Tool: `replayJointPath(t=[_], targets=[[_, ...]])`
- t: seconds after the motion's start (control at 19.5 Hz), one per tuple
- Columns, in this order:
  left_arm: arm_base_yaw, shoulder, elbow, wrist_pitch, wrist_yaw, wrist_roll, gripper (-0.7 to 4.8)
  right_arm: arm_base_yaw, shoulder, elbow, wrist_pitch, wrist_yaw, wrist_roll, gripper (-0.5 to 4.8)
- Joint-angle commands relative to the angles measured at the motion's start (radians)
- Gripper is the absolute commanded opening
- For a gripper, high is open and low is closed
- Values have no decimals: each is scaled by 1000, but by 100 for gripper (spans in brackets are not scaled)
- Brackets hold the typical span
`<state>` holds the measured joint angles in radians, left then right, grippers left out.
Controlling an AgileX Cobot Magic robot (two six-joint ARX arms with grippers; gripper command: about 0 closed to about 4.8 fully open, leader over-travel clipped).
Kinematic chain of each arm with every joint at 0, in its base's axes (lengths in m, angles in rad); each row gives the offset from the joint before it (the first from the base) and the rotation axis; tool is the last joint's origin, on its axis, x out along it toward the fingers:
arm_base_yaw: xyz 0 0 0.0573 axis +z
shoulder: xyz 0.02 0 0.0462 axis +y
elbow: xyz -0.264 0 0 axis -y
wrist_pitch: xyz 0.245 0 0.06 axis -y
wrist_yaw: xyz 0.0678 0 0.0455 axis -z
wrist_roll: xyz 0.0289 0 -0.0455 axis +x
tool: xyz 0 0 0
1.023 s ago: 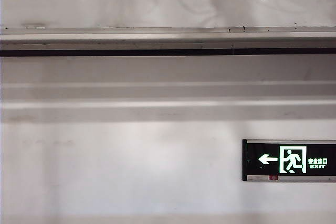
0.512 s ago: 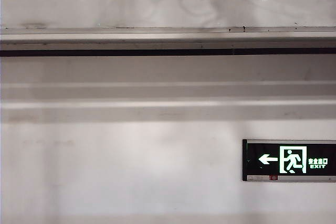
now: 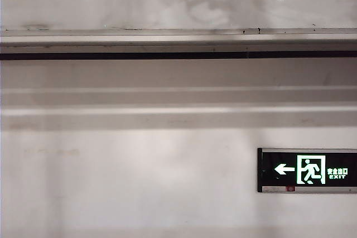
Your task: Take a marker from the whiteboard tray, write "Hi!" on the whiteboard, and then put the marker back vertically into the whiteboard tray.
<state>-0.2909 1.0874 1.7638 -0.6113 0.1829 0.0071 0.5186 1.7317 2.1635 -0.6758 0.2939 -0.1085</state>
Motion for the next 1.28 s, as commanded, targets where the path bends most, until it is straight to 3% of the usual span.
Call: replayJointPath(t=[0.05,0.72,1.28], targets=[[0,-4,3,7,5,0,-6,-2,7,8,43,3,5,-5],[0,-3,3,7,5,0,-5,-6,8,8,111,47,4,-5],[0,-3,3,6,5,0,-6,-6,8,8,68,37,5,-5]])
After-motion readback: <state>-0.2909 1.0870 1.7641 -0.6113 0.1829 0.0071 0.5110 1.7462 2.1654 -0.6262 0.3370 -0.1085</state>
